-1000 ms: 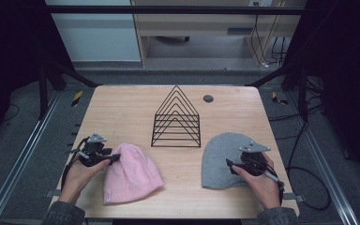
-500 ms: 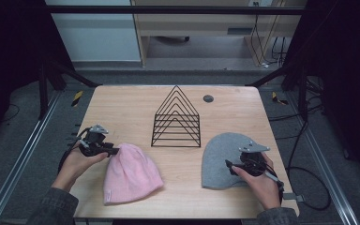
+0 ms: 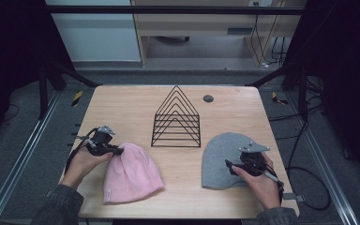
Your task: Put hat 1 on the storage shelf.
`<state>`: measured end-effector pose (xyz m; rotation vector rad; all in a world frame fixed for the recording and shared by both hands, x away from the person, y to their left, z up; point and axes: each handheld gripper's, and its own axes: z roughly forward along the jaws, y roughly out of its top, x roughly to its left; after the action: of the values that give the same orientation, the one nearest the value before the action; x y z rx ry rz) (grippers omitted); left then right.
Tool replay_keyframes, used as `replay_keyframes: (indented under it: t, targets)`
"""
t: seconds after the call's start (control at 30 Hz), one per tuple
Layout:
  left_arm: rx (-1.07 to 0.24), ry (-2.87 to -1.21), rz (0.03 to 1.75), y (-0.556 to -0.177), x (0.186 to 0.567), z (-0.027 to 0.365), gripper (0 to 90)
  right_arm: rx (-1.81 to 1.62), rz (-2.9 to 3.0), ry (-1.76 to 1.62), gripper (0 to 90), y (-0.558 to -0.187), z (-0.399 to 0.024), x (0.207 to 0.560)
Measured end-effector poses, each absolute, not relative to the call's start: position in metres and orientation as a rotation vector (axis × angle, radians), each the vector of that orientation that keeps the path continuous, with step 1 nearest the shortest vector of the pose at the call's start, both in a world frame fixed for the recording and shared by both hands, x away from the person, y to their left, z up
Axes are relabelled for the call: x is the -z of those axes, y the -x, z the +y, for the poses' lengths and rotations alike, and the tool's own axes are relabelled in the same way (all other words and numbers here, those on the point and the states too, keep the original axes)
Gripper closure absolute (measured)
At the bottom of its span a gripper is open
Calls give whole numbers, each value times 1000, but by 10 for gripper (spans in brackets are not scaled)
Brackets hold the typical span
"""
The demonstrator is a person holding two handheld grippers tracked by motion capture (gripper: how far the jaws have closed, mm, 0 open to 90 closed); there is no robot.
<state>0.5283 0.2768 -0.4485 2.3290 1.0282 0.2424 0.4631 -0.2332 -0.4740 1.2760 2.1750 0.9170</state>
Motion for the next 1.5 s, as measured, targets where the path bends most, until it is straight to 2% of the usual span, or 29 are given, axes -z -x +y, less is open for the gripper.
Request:
replay_keyframes:
  t: [0.33, 0.53, 0.6, 0.77, 0.97, 1.13, 1.5]
  targets:
    - [-380, -2266, 924, -491, 400, 263, 809, -929, 2171, -1256, 222, -462, -231, 473]
    - [-446, -2233, 813, -472, 367, 249, 811, -982, 2166, -1231, 252, -458, -226, 467]
    - [-467, -2215, 781, -467, 356, 244, 812, -1051, 2154, -1243, 286, -456, -219, 460]
    - [-548, -2181, 694, -453, 322, 234, 813, -1142, 2188, -1077, 339, -448, -181, 431]
    - [-595, -2171, 660, -455, 295, 232, 813, -1192, 2242, -930, 363, -444, -136, 407]
    - [-598, -2145, 650, -457, 276, 235, 813, -1206, 2271, -851, 375, -443, -114, 396]
    - [-603, -2095, 619, -460, 243, 230, 812, -1284, 2331, -735, 493, -447, -63, 381]
